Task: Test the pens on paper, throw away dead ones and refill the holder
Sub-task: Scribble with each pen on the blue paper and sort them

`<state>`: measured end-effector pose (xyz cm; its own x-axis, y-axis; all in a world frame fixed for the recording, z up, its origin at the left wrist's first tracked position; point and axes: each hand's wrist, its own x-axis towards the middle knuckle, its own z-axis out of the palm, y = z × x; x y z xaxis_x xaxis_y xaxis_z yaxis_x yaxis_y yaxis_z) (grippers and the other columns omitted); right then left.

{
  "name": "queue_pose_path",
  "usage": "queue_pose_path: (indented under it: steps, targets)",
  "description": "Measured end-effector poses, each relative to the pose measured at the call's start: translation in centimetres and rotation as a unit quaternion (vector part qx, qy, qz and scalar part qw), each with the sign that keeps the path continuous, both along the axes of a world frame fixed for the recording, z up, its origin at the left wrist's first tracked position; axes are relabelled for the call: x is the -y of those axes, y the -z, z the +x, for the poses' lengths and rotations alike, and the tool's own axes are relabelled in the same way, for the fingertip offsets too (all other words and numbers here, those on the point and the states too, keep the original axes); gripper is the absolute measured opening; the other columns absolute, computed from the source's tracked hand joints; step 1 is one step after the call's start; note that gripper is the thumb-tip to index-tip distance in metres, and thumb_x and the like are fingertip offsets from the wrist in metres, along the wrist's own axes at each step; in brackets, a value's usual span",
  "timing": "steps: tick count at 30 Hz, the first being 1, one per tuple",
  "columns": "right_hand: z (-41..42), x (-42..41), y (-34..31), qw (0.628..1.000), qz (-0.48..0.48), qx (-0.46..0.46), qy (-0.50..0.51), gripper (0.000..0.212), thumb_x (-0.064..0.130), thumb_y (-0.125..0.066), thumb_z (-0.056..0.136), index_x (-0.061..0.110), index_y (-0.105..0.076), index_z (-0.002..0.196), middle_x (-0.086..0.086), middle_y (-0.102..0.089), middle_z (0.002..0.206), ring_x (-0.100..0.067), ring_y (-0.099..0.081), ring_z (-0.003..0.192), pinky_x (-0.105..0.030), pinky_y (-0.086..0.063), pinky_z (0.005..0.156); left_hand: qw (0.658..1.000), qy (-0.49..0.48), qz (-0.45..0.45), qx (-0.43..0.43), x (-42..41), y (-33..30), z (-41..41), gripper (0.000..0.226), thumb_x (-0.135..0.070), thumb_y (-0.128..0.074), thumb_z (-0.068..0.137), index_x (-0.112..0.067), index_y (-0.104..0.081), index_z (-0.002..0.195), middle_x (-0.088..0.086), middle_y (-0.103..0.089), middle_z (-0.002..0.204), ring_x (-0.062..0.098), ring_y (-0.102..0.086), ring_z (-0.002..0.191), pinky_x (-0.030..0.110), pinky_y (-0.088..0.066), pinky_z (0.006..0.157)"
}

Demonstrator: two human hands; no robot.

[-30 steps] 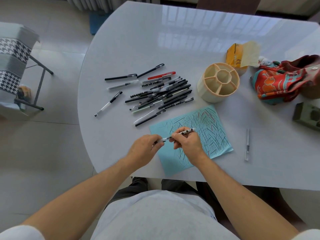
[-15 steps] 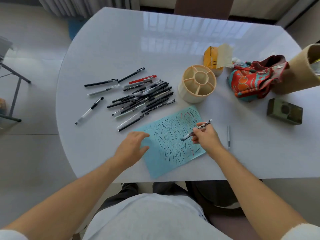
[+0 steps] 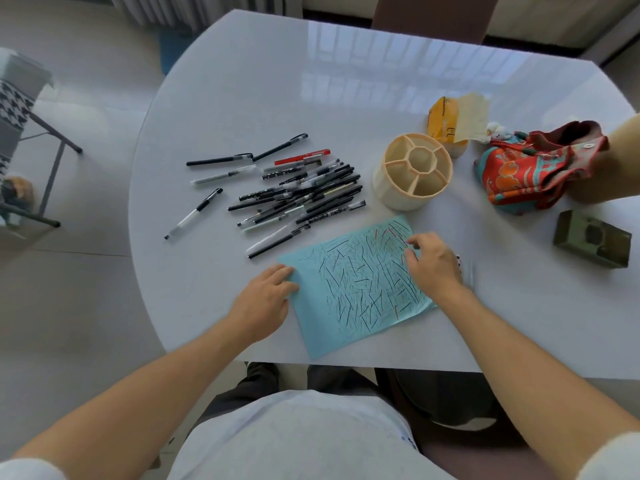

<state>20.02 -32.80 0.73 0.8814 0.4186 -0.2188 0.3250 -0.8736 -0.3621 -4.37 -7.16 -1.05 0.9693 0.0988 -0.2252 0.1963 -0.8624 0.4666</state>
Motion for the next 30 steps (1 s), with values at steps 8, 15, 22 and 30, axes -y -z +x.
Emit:
queue_pose_path:
  steps: [8, 15, 22, 30]
  targets:
    - [0.6, -15.2, 1.0, 0.984, -0.023, 0.024, -0.177, 0.04, -0.003, -0.049, 0.09, 0.016, -0.068, 0.12, -0.004, -0.063, 0.117, -0.027, -0.057, 0.107, -0.041, -0.052, 0.081, 0.998, -0.06, -0.009, -0.004, -0.7, -1.0, -0.8, 0.039, -0.002, -0.054, 0.09, -0.017, -0.068, 0.123, 0.004, -0.045, 0.152, 0.024, -0.028, 0.148, 0.04, -0.036, 0.115]
    - [0.6, -14.9, 1.5, 0.961, -0.093, 0.073, -0.25, 0.021, 0.002, -0.053, 0.087, 0.011, -0.061, 0.104, -0.008, -0.055, 0.103, -0.031, -0.059, 0.082, -0.036, -0.049, 0.062, 0.995, -0.1, -0.021, -0.015, -1.5, -1.0, -2.7, 0.034, -0.002, -0.052, 0.089, -0.016, -0.071, 0.114, 0.003, -0.056, 0.141, 0.021, -0.042, 0.137, 0.036, -0.043, 0.107]
    - [-5.5, -11.9, -0.7, 0.947, 0.233, -0.22, 0.037, 0.004, 0.014, -0.068, 0.088, 0.015, -0.068, 0.091, -0.007, -0.073, 0.086, -0.024, -0.073, 0.078, -0.033, -0.06, 0.069, 0.973, -0.179, -0.137, -0.039, -0.5, -1.3, -1.5, 0.035, -0.034, -0.051, 0.099, -0.035, -0.049, 0.133, -0.017, -0.061, 0.115, 0.003, -0.057, 0.092, 0.029, -0.049, 0.085]
    - [-12.3, -10.8, -0.3, 0.861, 0.345, -0.347, 0.14, 0.016, 0.017, -0.07, 0.097, 0.003, -0.073, 0.088, -0.011, -0.076, 0.074, -0.024, -0.073, 0.064, -0.034, -0.061, 0.062, 0.976, -0.112, -0.142, -0.118, -0.1, -2.1, 1.4, 0.023, -0.035, -0.046, 0.101, -0.021, -0.056, 0.086, -0.007, -0.065, 0.074, 0.016, -0.06, 0.071, 0.04, -0.05, 0.067]
